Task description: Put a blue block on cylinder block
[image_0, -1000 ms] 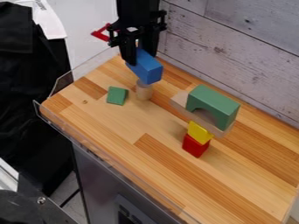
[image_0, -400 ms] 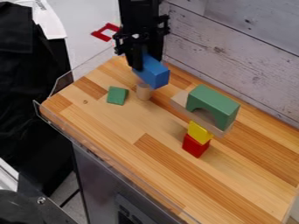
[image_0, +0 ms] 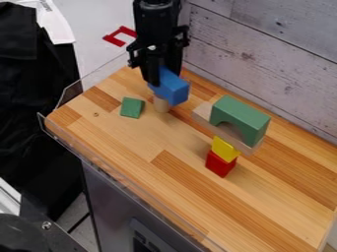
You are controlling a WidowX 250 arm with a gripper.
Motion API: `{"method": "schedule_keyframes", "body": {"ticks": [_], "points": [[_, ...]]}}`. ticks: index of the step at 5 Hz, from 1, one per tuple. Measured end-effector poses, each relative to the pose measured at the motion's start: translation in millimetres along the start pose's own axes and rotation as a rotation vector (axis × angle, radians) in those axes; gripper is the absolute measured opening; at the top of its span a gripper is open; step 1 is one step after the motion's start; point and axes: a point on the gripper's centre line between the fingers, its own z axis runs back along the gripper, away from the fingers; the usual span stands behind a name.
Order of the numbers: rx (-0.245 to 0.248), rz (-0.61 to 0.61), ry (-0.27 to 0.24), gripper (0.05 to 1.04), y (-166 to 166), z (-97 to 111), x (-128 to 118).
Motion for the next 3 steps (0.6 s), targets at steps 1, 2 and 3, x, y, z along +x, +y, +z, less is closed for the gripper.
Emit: {"method": "schedule_keyframes", "body": {"ticks": [1, 2, 3], "points": [[-0.006, 0.007, 0.000, 0.545, 0.3, 0.8, 4.1], [-0.002, 0.010, 0.008, 0.545, 2.0, -2.2, 7.6], [-0.007, 0.011, 0.013, 0.597, 1.0, -2.9, 7.7]]}}
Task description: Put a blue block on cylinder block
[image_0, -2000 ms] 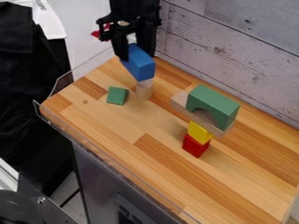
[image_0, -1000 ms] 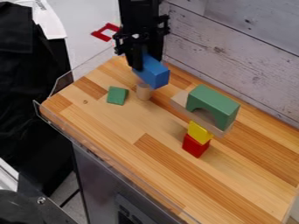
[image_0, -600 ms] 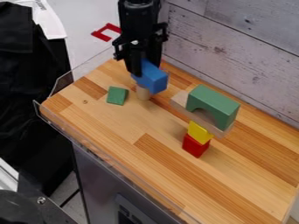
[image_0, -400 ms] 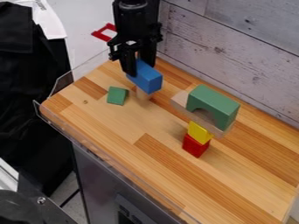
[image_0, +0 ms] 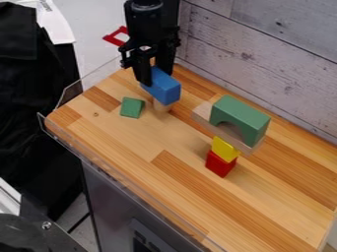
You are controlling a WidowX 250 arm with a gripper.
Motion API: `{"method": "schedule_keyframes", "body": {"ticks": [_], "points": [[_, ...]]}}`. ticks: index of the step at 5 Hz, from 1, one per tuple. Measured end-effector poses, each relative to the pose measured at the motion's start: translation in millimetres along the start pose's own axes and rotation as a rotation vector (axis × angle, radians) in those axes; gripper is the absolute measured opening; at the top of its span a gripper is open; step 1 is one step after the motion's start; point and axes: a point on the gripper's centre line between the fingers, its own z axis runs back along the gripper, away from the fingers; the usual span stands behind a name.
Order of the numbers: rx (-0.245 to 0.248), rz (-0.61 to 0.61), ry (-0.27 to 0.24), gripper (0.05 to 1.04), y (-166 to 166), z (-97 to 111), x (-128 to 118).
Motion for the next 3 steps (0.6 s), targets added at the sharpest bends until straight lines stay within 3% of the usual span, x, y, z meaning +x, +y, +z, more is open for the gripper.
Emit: {"method": "schedule_keyframes", "body": {"ticks": [1, 2, 3], "points": [[-0.005, -0.002, 0.023, 0.895, -4, -2, -2], [-0.015, 0.000, 0.031, 1.009, -5, -2, -3], [-0.027, -0.022, 0.022, 1.001, -3, 16, -6]]}}
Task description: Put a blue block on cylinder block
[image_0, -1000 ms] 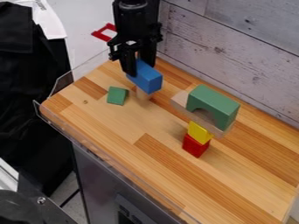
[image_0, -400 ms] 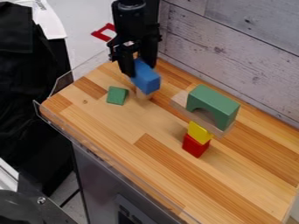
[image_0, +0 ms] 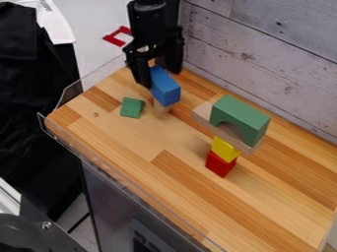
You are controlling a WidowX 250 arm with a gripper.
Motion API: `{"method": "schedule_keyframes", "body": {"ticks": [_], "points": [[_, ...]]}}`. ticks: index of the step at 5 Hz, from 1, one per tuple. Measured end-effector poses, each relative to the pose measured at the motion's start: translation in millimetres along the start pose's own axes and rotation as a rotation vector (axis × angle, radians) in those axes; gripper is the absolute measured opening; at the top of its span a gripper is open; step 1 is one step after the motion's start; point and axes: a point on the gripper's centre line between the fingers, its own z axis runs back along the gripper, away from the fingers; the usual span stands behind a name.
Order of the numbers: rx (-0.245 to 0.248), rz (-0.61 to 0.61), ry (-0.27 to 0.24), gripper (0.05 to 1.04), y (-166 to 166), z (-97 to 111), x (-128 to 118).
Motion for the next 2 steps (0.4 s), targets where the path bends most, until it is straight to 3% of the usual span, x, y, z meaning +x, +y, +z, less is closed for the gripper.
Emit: {"method": "schedule_keyframes", "body": {"ticks": [2], "points": [[0.014, -0.183, -0.066, 0.999, 11, 72, -29]]}}
